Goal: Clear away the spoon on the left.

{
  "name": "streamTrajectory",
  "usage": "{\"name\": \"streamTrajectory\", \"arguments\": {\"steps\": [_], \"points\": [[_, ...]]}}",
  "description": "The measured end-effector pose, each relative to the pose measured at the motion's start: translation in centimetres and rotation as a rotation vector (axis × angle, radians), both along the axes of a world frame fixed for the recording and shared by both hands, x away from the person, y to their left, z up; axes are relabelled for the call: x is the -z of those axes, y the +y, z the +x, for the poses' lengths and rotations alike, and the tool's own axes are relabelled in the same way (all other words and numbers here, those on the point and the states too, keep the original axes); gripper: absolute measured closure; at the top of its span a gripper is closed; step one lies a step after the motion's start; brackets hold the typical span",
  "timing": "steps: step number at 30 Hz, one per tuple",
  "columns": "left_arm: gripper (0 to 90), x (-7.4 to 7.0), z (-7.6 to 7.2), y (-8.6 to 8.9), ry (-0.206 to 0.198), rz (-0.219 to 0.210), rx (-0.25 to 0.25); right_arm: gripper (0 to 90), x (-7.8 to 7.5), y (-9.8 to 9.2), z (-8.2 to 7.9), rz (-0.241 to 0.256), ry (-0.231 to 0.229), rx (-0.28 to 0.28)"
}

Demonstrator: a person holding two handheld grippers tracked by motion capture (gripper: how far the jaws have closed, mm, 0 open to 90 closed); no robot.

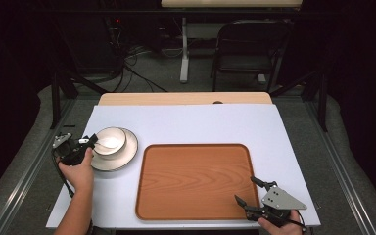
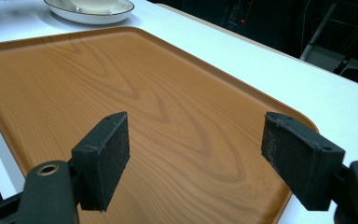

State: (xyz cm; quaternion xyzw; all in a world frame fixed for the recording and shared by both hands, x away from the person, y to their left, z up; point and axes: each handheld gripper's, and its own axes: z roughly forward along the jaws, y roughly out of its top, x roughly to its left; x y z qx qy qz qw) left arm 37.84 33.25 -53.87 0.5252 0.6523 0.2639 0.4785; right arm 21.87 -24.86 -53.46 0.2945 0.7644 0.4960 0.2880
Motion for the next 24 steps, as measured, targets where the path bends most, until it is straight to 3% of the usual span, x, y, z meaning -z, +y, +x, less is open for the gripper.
{"name": "streamTrajectory", "arguments": {"steps": [10,24], "points": [[69.1,0.0,-0.1,-0.1,-0.016,-0.010,-0.003,23.1,0.0,0.0,0.0,0.000,-0.001,-0.002],[77.8,-1.0,0.1,-0.5,-0.038,-0.051,0.031,23.1,0.0,0.0,0.0,-0.001,0.001,-0.003]]}}
